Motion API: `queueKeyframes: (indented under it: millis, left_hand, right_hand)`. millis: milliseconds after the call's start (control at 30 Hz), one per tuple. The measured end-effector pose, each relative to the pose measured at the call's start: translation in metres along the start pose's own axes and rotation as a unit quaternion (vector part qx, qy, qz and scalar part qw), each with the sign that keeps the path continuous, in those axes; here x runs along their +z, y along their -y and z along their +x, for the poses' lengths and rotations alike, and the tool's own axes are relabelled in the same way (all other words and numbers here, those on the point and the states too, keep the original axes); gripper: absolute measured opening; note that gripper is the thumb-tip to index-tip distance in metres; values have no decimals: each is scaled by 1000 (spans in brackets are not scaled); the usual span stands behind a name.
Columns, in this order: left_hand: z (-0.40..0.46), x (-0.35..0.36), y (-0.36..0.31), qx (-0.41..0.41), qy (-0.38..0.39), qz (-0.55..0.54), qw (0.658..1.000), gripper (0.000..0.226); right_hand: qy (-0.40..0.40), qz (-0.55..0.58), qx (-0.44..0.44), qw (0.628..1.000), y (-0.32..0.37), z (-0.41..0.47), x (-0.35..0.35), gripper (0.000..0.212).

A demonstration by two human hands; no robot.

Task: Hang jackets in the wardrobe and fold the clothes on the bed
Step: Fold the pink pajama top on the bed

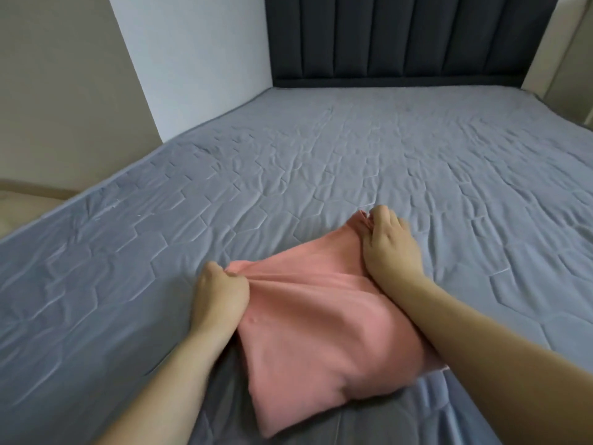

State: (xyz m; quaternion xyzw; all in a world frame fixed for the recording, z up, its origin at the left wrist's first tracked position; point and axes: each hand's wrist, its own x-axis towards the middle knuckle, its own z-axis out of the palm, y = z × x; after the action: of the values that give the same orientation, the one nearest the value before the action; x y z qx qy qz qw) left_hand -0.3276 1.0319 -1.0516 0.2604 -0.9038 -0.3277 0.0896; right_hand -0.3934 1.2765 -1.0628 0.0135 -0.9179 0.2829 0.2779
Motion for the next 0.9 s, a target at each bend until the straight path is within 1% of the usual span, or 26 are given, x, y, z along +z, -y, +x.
queueKeyframes:
  millis: [67, 100, 133, 167, 200, 233, 267, 300, 333, 367, 400, 433, 467, 533, 567, 633, 667, 700, 767, 800, 833, 900]
  left_hand:
    - [-8, 0, -3, 52, -2, 91, 995, 21]
    - [-14, -1, -9, 84, -17, 151, 985, 23]
    - [-21, -3, -19, 122, -40, 195, 972, 26]
    - [-30, -7, -31, 172, -65, 203, 962, 33]
    - [-42, -10, -44, 230, -76, 172, 955, 40]
    - [-58, -12, -54, 287, -61, 128, 947, 46]
    - [-77, -11, -59, 330, -17, 98, 939, 50]
    - [-94, -8, -58, 353, 53, 104, 928, 56]
    - [-108, -4, -50, 348, 141, 136, 917, 65]
    - [-118, 0, -37, 317, 227, 175, 904, 75]
    - [-121, 2, -22, 282, 285, 213, 891, 86]
    - [-120, 0, -10, 258, 312, 248, 880, 91]
    - [-115, -5, -3, 244, 321, 279, 872, 90]
    - [-105, -21, -9, 213, 337, 330, 856, 82]
    - [-102, -29, -20, 211, 325, 345, 855, 78]
    - [-104, -36, -48, 243, 265, 337, 870, 71]
    - [-109, -34, -60, 260, 241, 303, 885, 70]
    - [-115, -29, -65, 267, 239, 261, 896, 71]
    - [-126, -9, -54, 248, 290, 215, 899, 82]
    - [-130, 2, -39, 235, 310, 215, 896, 90]
    - [-130, 11, -24, 229, 314, 219, 895, 95]
    - [-121, 15, -7, 226, 320, 238, 889, 100]
  right_hand:
    - [38, -9, 15, 999, -9, 1, 10, 22]
    - [64, -8, 18, 998, -13, 2, 13, 20]
    - [92, -14, 17, 996, -16, 4, 14, 27]
    - [121, -25, 16, 992, -20, 7, 16, 32]
    - [148, -39, 21, 988, -23, 11, 17, 34]
    - [168, -50, 30, 984, -25, 15, 18, 35]
    - [183, -54, 38, 981, -26, 17, 19, 34]
    - [189, -53, 45, 979, -26, 17, 20, 34]
    - [188, -54, 50, 979, -26, 17, 20, 34]
    - [182, -58, 52, 980, -25, 16, 21, 33]
    - [178, -66, 54, 980, -23, 14, 20, 33]
    - [174, -74, 54, 980, -21, 12, 19, 33]
    - [170, -79, 55, 981, -19, 10, 18, 34]
    - [170, -73, 60, 981, -16, 8, 13, 35]
    - [173, -62, 62, 981, -15, 6, 11, 36]
    - [175, -34, 74, 981, -15, 4, 5, 37]
    - [174, -22, 82, 981, -15, 3, 3, 38]
    - [172, -13, 88, 981, -16, 1, 1, 38]
    - [168, -3, 96, 981, -17, -1, -2, 38]
    - [166, 0, 100, 981, -16, -2, -2, 39]
    - [164, 2, 102, 981, -15, -4, -3, 39]
    - [154, 11, 113, 981, -13, -6, -4, 43]
